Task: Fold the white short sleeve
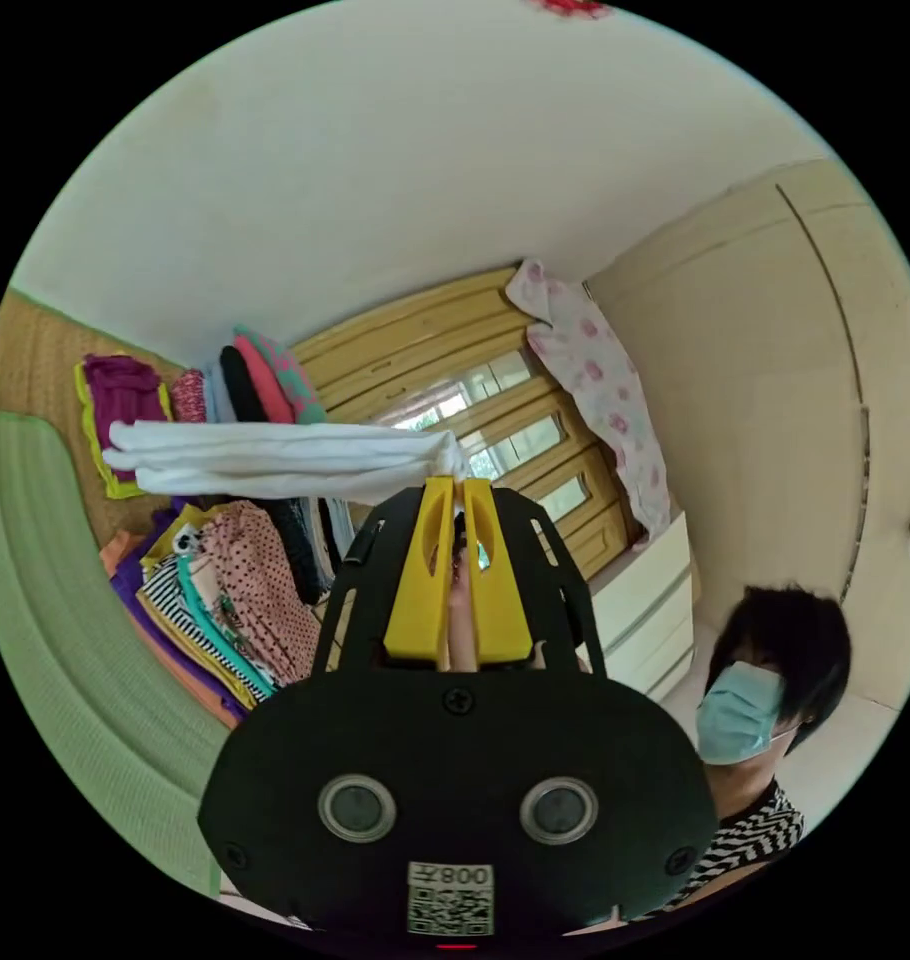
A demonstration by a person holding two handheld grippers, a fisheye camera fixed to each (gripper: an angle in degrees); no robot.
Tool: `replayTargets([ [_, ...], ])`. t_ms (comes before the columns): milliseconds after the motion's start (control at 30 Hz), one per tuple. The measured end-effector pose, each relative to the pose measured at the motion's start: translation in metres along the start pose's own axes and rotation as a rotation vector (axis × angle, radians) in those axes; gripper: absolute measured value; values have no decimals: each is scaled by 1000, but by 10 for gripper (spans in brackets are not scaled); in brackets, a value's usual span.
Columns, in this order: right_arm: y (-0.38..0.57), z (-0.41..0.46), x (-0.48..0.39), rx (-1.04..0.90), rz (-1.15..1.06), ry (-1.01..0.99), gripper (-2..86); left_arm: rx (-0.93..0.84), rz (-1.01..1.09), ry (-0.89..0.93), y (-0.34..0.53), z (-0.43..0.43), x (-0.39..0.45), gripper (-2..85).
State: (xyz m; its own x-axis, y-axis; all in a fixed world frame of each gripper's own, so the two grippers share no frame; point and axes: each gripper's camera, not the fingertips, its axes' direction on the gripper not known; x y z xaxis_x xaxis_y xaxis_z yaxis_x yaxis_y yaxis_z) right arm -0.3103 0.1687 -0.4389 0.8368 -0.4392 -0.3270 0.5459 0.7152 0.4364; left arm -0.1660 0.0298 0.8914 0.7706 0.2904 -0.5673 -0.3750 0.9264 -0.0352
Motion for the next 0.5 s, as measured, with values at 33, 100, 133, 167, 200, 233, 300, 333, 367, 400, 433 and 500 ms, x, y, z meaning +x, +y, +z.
replayTargets([
  [33,-2,-15,-1,9,0,26,19,-49,-2,0,11,36,-25,14],
  [100,6,-71,7,48,51,115,20,-125,-26,-7,36,86,-70,14],
  [133,11,-83,12,56,73,128,20,-175,-63,-18,58,117,-104,14],
  [167,25,-107,27,70,134,151,20,-203,-86,-26,71,132,-124,14],
  [200,41,-129,46,84,215,170,20,-253,-125,-57,96,159,-161,14],
  [233,50,-139,56,91,257,180,20,-300,-177,-97,120,180,-198,14],
  [300,82,-171,90,101,423,234,20,-357,-228,-130,151,206,-244,13],
  [333,88,-176,95,106,443,228,20,-369,-233,-130,165,217,-265,13],
  [367,95,-186,101,127,459,186,20,-372,-225,-129,170,222,-273,13],
  [400,98,-196,103,155,461,154,20,-385,-191,-141,176,233,-284,13],
  [433,97,-200,103,160,459,145,20,-401,-137,-175,179,244,-290,14],
  [500,83,-215,95,149,439,141,20,-419,-35,-226,179,262,-293,14],
])
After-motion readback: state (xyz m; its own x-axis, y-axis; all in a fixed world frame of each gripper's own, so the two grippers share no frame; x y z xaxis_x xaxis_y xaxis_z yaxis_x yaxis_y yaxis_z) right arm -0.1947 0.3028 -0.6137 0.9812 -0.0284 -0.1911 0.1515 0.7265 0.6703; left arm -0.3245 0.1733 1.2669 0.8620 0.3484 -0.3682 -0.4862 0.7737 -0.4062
